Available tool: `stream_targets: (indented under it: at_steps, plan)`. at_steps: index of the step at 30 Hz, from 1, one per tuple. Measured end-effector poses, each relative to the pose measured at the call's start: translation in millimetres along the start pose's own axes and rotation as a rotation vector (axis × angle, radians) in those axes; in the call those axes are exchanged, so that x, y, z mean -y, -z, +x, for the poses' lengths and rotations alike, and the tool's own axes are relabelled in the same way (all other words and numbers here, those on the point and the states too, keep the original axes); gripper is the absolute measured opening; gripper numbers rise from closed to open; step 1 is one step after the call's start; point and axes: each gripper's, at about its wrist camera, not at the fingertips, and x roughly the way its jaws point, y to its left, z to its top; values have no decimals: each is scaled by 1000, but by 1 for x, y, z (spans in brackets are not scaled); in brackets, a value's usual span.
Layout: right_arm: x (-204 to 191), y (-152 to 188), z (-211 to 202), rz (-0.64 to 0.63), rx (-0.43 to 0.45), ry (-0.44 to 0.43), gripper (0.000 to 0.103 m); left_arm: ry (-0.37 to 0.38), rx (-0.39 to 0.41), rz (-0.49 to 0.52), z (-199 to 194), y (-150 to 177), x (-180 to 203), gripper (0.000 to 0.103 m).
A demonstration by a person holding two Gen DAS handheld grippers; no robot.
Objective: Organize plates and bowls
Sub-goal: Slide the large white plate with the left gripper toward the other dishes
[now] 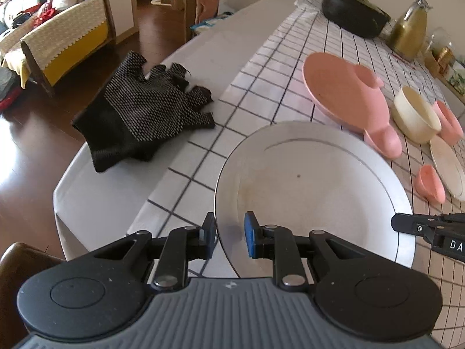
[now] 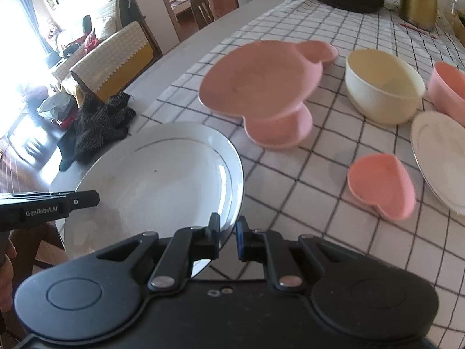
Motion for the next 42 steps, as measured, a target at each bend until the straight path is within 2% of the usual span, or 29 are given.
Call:
stream_targets:
  at_steps: [4, 7, 11, 14, 18, 23, 28, 29, 30, 31, 32, 33, 34, 36, 39, 42]
  plan:
    - [0, 1, 7, -4, -24, 17, 11, -14, 33, 53, -1, -3, 4, 20]
    - [-1, -4, 7, -22, 16, 30, 20, -26, 23, 60, 6, -13, 3, 20]
    - [2, -11, 14, -16, 12, 33, 18, 2, -4, 39, 13, -17, 0, 20]
    - [4, -9, 17, 3, -6, 18, 12, -7, 5, 56, 12, -14, 4, 20]
    - [3, -6, 13, 8, -9, 23, 10, 2, 10, 41, 7, -15, 4, 20]
    - [8, 6, -4, -19, -9, 27, 10, 39, 1, 59, -1, -12, 12, 20]
    - [27, 21, -30, 19, -29, 30, 9, 80, 4, 91, -10, -3, 36, 19]
    - [31, 25, -35, 19, -30, 30, 8, 129, 10, 103, -15, -2, 42, 9]
    - [35, 29, -41, 21, -29, 12, 8, 229, -3, 98, -18, -1, 49, 7]
    - [39, 33, -48, 32, -30, -27, 7, 280, -3, 110, -23, 2, 57, 7]
    - [39, 37, -52, 35, -32, -49, 7, 254, 13, 181, -29, 6, 74, 7]
    - [35, 42, -55, 17, -37, -38, 8, 189, 42, 277, -33, 11, 93, 7]
    - [31, 45, -57, -2, -39, -14, 8, 174, 67, 320, -38, 16, 104, 7]
    - [30, 52, -56, -9, -32, 0, 9, 257, 46, 282, -41, 17, 106, 7]
    - [39, 57, -55, 41, -39, -10, 9, 234, 14, 301, -37, 19, 108, 7]
    - [52, 60, -55, 82, -50, -4, 9, 231, -29, 274, -32, 20, 101, 7]
